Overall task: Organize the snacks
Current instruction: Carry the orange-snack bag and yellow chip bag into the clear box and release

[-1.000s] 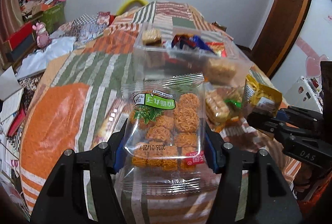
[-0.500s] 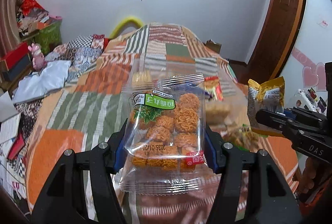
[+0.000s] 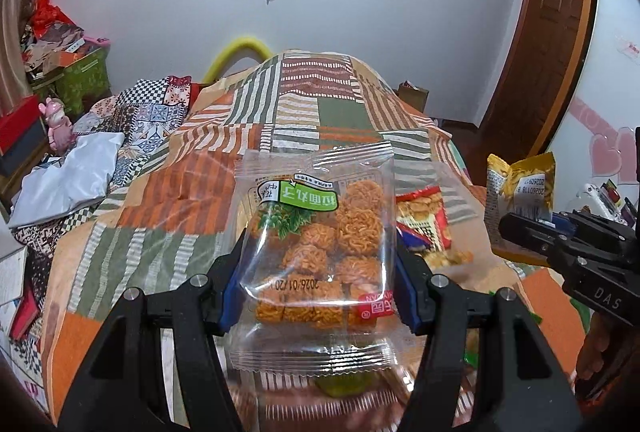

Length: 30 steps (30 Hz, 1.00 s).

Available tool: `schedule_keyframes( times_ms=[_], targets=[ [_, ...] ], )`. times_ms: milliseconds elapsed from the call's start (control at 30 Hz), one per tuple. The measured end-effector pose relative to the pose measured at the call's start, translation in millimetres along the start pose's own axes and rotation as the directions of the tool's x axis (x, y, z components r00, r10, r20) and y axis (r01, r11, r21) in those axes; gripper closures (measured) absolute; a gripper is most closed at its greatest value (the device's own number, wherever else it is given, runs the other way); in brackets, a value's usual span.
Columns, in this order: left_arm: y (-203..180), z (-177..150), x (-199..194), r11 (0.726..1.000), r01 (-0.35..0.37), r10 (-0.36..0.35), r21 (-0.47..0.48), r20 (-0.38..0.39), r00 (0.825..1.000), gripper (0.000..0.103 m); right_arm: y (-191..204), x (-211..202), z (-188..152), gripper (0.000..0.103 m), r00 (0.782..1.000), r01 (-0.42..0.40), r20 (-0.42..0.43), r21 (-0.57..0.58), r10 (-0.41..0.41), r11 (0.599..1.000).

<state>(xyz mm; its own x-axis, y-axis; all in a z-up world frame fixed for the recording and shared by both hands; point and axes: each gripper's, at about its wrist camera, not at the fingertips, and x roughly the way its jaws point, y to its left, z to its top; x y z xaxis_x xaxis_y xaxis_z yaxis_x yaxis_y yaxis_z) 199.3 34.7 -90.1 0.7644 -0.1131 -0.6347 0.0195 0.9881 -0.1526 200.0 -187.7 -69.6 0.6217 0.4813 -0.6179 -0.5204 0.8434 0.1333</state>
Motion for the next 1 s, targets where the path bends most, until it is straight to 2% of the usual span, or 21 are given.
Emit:
schedule_keyframes(
  times_ms=[300,433,667,867,967,1000],
  targets=[
    [4.1,14.2,44.5,1.0,-0.003,0.004,0.012,-0.031,1.0,0.042,-6.3,36.9,6.9,0.079,0.999,0.025,-0.044,-0.007,-0.025,1.0],
    [3.5,15.6,60.6,1.0,0.016,-0.015,0.016,-0.053,0.998,0.042,-8.2,50.0,8.8,0.079,0.998,0.034,-0.061,-0.014,-0.035,0.999],
    [-7.9,20.6,75.6,0.997,0.005,-0.001,0.071,-0.051,0.999,0.042,-9.9,65.4,10.3,0.079,0.995,0.053,-0.084,-0.021,-0.055,0.998],
    [-21.7,15.8,78.5,0.988,-0.043,0.05,0.146,-0.04,0.998,0.042,-6.6,68.4,9.3,0.079,0.992,0.06,-0.106,-0.041,-0.064,0.997],
    [-25.4,13.8,76.3,0.985,-0.055,0.063,0.166,-0.042,0.997,0.042,-5.6,67.6,8.4,0.074,0.991,0.06,-0.118,-0.045,-0.065,0.997],
    [-25.5,13.6,75.7,0.984,-0.06,0.069,0.169,-0.045,0.997,0.041,-6.2,67.0,8.2,0.069,0.991,0.061,-0.119,-0.043,-0.065,0.997]
  ],
)
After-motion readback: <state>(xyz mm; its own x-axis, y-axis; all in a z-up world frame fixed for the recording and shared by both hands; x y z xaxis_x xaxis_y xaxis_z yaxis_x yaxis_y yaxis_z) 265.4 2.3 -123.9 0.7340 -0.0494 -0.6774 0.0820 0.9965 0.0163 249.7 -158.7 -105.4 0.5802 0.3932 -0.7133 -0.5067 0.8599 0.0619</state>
